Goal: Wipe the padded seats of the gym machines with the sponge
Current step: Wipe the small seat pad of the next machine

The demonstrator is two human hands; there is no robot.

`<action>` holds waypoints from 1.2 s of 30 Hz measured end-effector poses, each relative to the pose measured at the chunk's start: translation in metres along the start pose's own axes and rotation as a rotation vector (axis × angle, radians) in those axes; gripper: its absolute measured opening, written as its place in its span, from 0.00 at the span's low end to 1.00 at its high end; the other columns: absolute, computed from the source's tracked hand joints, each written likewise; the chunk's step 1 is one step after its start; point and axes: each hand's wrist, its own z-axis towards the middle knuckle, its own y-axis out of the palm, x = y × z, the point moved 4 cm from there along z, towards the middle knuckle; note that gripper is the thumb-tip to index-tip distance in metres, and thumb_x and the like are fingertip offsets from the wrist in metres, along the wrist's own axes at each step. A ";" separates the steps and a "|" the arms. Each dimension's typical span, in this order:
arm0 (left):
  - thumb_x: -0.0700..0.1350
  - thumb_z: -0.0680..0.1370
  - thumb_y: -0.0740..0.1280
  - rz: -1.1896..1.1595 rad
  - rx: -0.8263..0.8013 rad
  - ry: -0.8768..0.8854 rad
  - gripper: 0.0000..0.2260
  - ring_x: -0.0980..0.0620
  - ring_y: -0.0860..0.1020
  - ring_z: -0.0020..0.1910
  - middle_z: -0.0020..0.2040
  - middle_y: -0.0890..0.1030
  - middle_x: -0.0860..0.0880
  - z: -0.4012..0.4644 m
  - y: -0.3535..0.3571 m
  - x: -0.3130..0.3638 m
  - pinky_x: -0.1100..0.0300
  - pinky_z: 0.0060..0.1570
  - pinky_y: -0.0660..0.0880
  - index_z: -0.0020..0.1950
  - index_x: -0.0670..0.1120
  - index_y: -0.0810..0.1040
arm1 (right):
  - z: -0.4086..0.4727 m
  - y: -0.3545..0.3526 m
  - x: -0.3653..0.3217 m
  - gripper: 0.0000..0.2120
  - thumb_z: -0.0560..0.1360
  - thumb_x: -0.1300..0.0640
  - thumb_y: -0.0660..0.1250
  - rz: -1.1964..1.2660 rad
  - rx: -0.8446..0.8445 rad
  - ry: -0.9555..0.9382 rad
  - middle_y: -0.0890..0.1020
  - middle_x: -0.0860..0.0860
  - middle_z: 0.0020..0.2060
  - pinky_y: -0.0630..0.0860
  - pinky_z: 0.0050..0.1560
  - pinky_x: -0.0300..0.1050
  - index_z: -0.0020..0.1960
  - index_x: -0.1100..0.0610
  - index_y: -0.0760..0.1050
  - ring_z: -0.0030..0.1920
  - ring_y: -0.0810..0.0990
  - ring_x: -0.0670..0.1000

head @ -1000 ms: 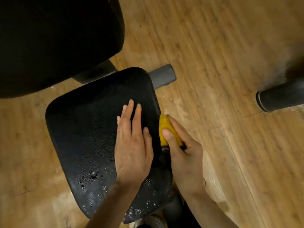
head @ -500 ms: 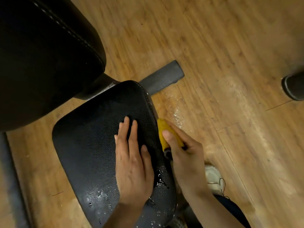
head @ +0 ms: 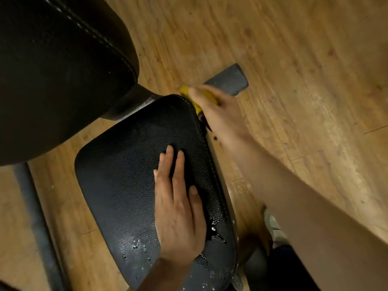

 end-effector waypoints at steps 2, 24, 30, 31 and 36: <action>0.42 0.81 0.52 -0.002 -0.002 0.003 0.23 0.47 0.55 0.79 0.79 0.57 0.46 0.000 0.000 0.000 0.46 0.77 0.52 0.77 0.40 0.61 | 0.032 0.007 -0.015 0.11 0.73 0.42 0.70 -0.135 -0.222 0.003 0.84 0.41 0.40 0.77 0.45 0.35 0.48 0.48 0.82 0.42 0.81 0.39; 0.41 0.82 0.53 -0.005 0.018 0.059 0.23 0.48 0.53 0.79 0.79 0.57 0.45 -0.002 0.002 -0.003 0.43 0.75 0.57 0.77 0.40 0.60 | -0.060 -0.008 0.020 0.14 0.76 0.55 0.70 0.159 0.108 -0.074 0.85 0.45 0.51 0.76 0.42 0.28 0.61 0.54 0.80 0.51 0.83 0.41; 0.41 0.83 0.53 -0.004 0.036 0.081 0.22 0.47 0.53 0.79 0.79 0.57 0.44 -0.003 0.003 -0.004 0.42 0.74 0.60 0.77 0.39 0.60 | -0.175 -0.020 0.072 0.17 0.70 0.52 0.71 0.267 0.249 0.067 0.83 0.40 0.54 0.75 0.59 0.33 0.59 0.48 0.81 0.59 0.79 0.38; 0.41 0.83 0.53 -0.006 0.040 0.084 0.22 0.47 0.53 0.79 0.79 0.57 0.44 -0.003 0.002 -0.004 0.42 0.74 0.60 0.77 0.39 0.60 | -0.171 -0.020 0.072 0.16 0.71 0.51 0.71 0.256 0.245 0.070 0.84 0.40 0.53 0.76 0.59 0.36 0.59 0.48 0.81 0.57 0.80 0.39; 0.41 0.83 0.54 -0.020 0.055 0.096 0.22 0.47 0.54 0.79 0.78 0.58 0.43 -0.005 0.004 -0.005 0.44 0.74 0.59 0.77 0.38 0.60 | -0.124 -0.017 0.060 0.13 0.76 0.52 0.69 0.185 0.233 0.040 0.86 0.44 0.43 0.78 0.35 0.35 0.60 0.50 0.80 0.35 0.82 0.42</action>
